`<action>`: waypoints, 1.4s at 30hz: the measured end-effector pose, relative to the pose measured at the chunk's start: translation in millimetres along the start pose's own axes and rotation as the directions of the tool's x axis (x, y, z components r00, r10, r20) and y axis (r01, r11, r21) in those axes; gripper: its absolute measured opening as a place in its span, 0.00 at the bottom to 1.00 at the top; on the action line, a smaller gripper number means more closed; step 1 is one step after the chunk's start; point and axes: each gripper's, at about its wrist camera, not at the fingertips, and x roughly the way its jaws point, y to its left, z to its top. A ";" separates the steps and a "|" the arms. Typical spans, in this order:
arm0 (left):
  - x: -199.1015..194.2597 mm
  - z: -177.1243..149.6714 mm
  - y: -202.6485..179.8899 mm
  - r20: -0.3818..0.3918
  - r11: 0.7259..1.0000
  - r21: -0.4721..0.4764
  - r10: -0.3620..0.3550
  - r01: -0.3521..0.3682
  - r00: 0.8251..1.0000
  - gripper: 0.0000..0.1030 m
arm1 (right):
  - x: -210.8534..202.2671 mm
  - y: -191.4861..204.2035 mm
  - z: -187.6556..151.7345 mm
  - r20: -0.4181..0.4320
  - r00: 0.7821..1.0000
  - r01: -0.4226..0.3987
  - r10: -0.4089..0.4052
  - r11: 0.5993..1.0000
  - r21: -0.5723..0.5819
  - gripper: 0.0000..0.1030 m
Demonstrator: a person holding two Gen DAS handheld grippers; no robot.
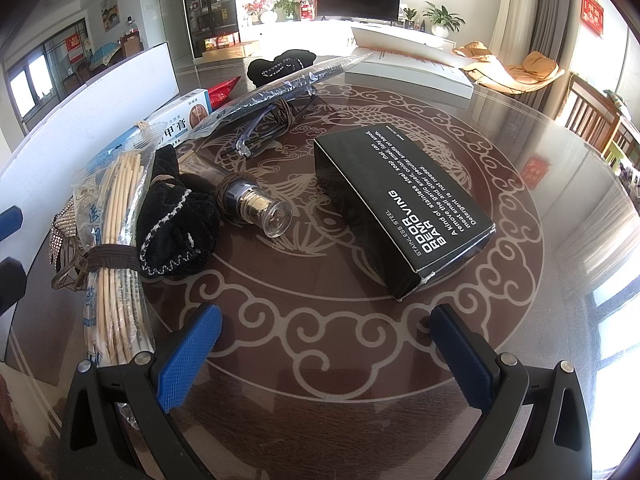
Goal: Organize objects
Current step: 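Grasp the rhinestone bow with the left tool while the right tool grasps the cotton swab bag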
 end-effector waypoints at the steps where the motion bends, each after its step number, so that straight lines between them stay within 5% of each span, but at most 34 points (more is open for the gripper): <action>1: 7.1 2.3 1.4 -0.027 0.999 0.002 -0.034 0.034 0.999 1.00 | -0.5 -0.1 -0.4 0.000 1.000 0.000 0.000 1.000 0.000 1.00; 3: 16.2 1.6 1.3 -0.052 0.997 0.022 -0.077 0.078 0.996 0.97 | 0.0 0.0 0.0 0.000 1.000 0.000 0.000 1.000 0.000 1.00; 4: 16.7 -1.8 0.4 -0.057 0.996 0.037 -0.082 0.085 0.995 0.80 | 0.0 0.0 0.0 0.000 1.000 0.000 0.000 1.000 0.000 1.00; 6: 14.9 -10.1 0.7 -0.069 0.996 0.046 -0.071 0.074 0.995 0.61 | -1.5 -0.2 -1.2 0.000 1.000 0.000 0.000 1.000 0.000 1.00; 26: -15.9 -37.7 -0.7 -0.089 0.997 -0.001 0.078 -0.079 0.993 0.59 | -0.2 -0.4 -0.2 -0.001 1.000 0.000 0.000 1.000 0.001 1.00; 35: -37.6 -50.2 14.6 -0.062 0.996 -0.089 0.023 -0.028 0.998 0.57 | -0.3 -0.8 -0.3 0.000 1.000 -0.002 0.002 1.000 0.003 1.00; 38: -49.6 -57.1 19.2 -0.046 0.994 -0.110 0.014 -0.019 0.999 0.55 | 0.4 -7.5 10.7 -0.022 0.998 -0.055 0.055 0.998 0.017 1.00; 42: -62.8 -64.0 21.0 -0.019 0.991 -0.134 0.002 -0.005 1.000 0.54 | -38.6 -0.2 19.3 0.052 0.983 -0.178 0.174 0.979 0.094 1.00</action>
